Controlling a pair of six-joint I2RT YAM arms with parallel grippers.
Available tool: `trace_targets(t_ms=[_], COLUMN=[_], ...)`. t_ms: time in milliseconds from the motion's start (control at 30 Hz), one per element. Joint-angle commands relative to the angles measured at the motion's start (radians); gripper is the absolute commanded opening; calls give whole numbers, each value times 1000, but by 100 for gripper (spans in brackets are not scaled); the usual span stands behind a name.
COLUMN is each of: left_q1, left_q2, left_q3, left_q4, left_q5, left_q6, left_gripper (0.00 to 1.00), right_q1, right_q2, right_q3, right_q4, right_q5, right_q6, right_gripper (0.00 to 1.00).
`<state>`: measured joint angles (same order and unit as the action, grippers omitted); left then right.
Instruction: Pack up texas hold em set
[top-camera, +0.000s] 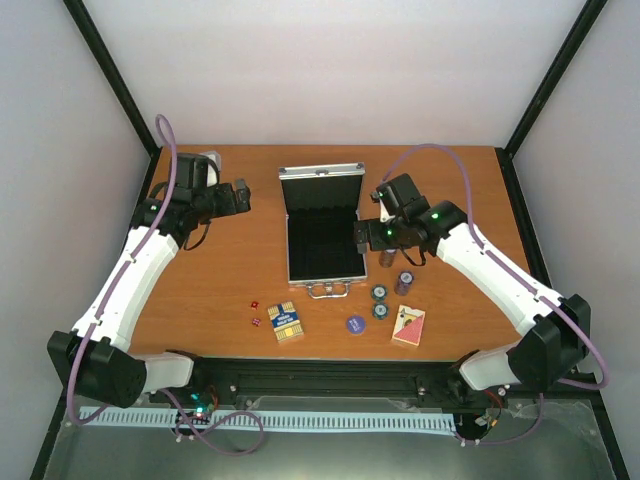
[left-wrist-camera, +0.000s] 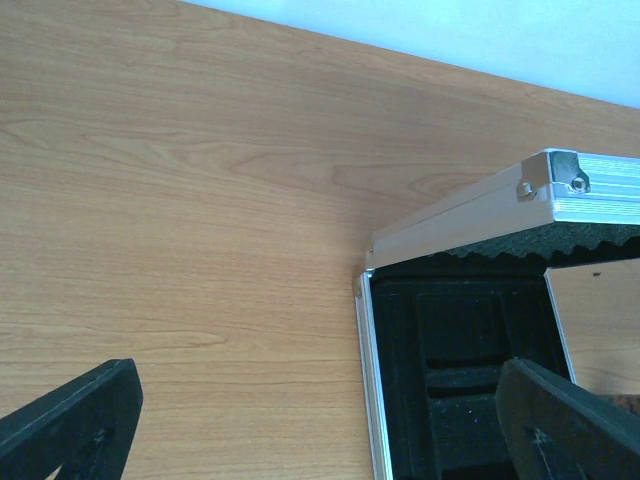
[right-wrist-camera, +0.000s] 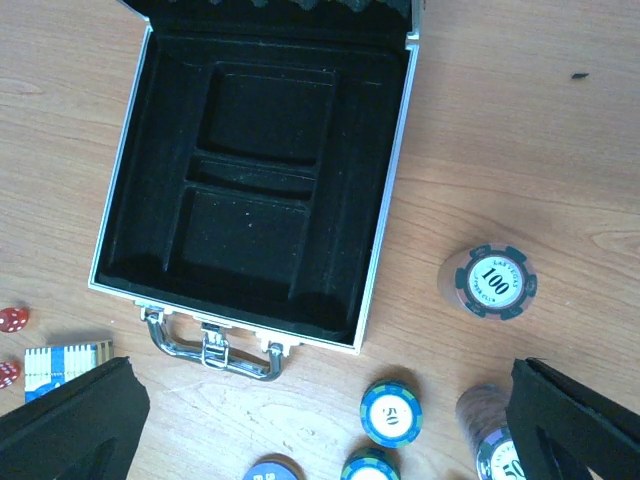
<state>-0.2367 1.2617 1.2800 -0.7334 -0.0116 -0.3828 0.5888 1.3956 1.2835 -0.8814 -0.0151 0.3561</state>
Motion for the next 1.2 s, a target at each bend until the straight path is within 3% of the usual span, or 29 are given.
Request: trace_targets(t_ms=[0,367,500,567,733,933,1167], left_q1=[-4,-4,-4,-4,-4,-4,-4], left_q2=[4,-19,-34,-35,-41,-35,-19], left_q3=[29,7,-12,-13,-13,-16,-20], left_q4=[0,3,4,-3,-20,-28,-21], left_q5=[11,23,34,36,30,30,34], left_q6=[-9,-10,-12,-7,12,24,19], left_gripper=[100,100,100,100,100,100,100], right_q1=[6,-1,-13,-26,-64,-102,-126], right_q2=[-35,91,152,180,226,247,297], right_q3=[17,25,39,42,-4,-78,-85], right_q4=[14,-15,-24,-27,2,85,99], right_q5=[19,95,189,211,192,76,70], right_q6=[-48,-8,13,31,65,56,53], right_gripper=[100,100,95,88,75,74,72])
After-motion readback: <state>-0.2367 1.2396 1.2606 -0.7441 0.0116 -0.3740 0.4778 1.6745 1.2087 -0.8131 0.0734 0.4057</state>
